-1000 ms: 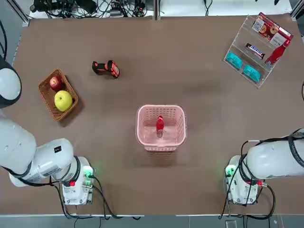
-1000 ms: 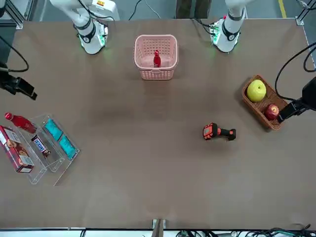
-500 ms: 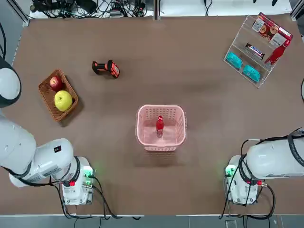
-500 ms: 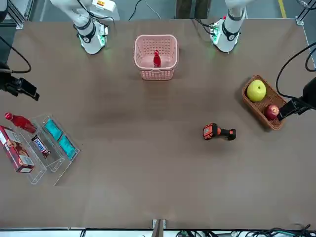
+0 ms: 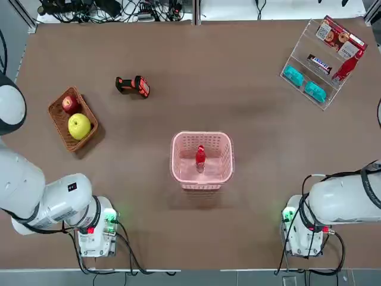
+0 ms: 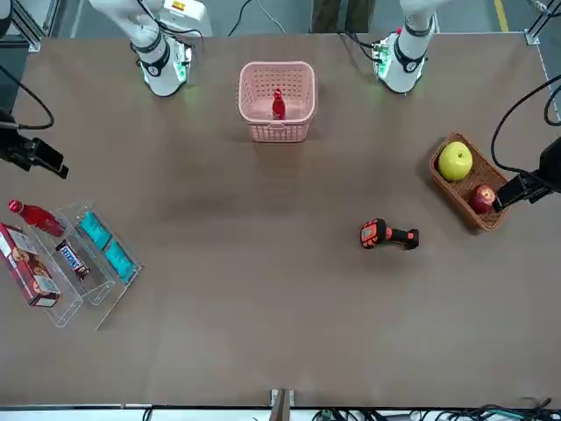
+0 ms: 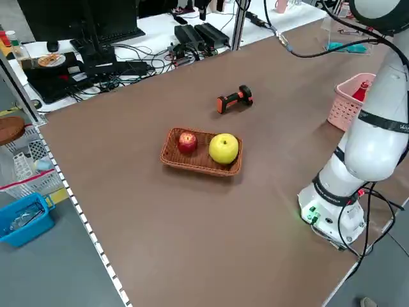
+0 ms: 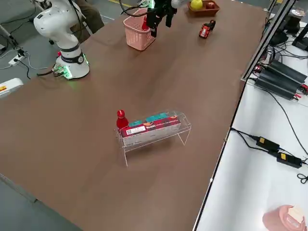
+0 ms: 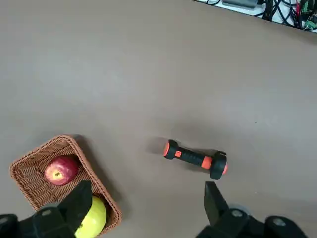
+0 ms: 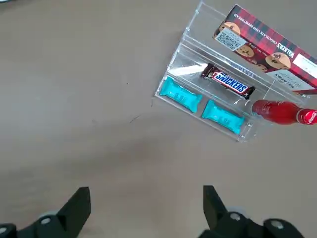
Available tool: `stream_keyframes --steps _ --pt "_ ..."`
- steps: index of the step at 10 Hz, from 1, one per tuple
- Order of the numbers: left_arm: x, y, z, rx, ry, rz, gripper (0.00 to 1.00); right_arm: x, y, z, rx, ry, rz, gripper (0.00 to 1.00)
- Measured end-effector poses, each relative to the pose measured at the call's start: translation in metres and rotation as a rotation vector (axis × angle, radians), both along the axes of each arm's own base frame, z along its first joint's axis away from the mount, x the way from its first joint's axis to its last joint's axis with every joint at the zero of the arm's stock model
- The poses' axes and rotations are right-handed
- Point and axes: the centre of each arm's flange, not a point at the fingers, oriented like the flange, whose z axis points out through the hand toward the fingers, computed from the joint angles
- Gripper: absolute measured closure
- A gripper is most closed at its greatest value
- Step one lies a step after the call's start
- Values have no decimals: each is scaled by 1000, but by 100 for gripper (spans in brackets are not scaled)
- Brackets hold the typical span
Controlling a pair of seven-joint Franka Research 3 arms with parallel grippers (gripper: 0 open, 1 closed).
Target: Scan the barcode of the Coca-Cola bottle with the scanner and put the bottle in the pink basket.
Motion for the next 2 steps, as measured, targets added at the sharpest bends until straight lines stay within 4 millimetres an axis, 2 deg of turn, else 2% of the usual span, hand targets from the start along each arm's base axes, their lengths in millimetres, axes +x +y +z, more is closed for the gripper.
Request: stream_keyframes --steps 2 --pt "0 0 0 0 0 0 0 0 -1 1 0 -1 -2 0"
